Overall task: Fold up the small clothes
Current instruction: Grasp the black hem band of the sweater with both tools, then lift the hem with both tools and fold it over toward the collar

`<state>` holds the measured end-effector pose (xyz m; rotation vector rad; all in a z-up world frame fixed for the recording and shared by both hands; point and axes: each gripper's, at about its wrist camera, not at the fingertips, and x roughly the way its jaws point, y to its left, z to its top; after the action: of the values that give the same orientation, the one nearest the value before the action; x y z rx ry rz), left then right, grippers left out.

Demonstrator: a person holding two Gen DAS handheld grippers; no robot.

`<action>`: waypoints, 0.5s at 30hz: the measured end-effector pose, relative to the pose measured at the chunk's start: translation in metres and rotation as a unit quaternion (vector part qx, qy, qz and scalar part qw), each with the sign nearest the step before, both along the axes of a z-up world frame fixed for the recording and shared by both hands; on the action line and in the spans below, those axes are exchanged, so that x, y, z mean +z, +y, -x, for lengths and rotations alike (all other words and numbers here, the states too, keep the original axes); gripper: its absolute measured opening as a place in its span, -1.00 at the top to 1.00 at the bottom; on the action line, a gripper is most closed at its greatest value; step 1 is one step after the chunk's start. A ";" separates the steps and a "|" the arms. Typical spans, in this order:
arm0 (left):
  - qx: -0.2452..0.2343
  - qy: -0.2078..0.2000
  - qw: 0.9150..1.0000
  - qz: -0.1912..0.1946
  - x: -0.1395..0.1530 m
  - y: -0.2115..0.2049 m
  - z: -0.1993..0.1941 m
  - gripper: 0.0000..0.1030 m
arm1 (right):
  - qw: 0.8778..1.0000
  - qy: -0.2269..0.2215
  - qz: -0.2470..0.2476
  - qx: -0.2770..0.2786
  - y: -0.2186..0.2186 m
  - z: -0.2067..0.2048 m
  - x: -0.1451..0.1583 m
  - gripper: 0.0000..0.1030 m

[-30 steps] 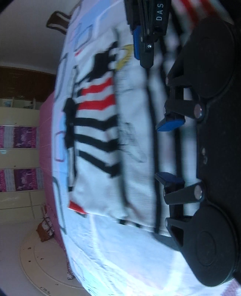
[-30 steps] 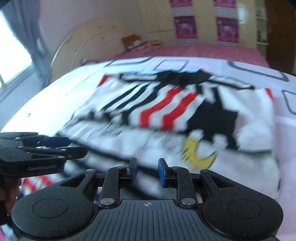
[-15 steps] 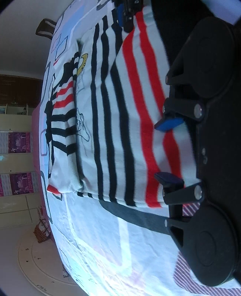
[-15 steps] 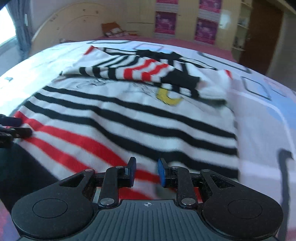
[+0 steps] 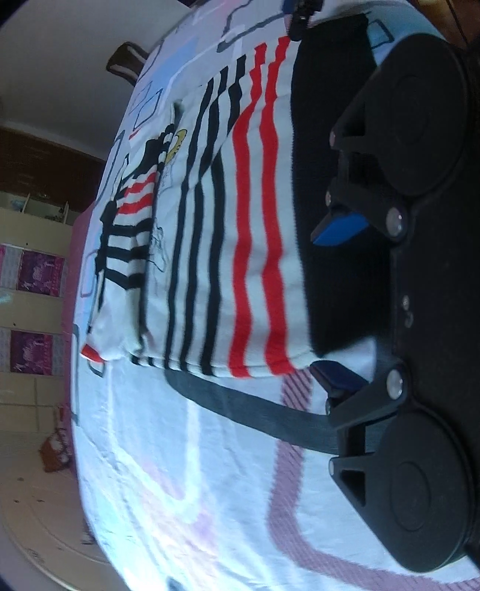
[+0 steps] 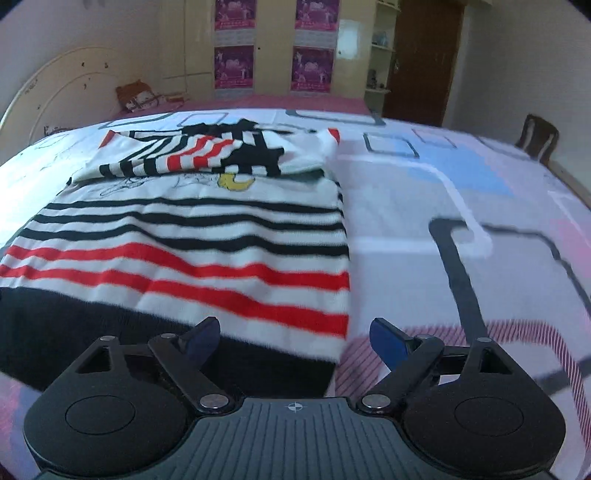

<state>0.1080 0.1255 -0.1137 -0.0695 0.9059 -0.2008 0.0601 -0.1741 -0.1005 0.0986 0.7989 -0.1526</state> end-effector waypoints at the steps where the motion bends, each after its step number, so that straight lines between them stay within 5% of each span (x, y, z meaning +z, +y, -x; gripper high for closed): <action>1: 0.002 0.004 1.000 0.005 -0.002 0.003 0.002 -0.31 | 1.000 0.004 -0.008 -0.004 -0.001 0.003 -0.002 -0.70; 4: 0.005 0.024 0.999 0.029 -0.009 0.009 0.005 -0.22 | 0.999 0.016 -0.038 -0.012 -0.002 0.012 -0.009 -0.70; 6: 0.002 0.028 0.999 0.038 -0.012 0.010 0.009 -0.17 | 0.998 0.030 -0.063 -0.012 -0.003 0.015 -0.014 -0.21; 10: -0.009 0.039 0.997 0.061 -0.014 0.013 0.013 0.16 | 0.996 0.031 -0.082 -0.021 -0.001 0.023 -0.016 -0.02; 15: -0.017 0.057 0.993 0.100 -0.017 0.015 0.011 0.67 | 0.994 0.034 -0.102 -0.019 0.000 0.023 -0.015 0.62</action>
<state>0.0975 0.1409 -0.1311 -0.2544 0.9981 -0.3219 0.0375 -0.1744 -0.1151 0.3032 0.8799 -0.1105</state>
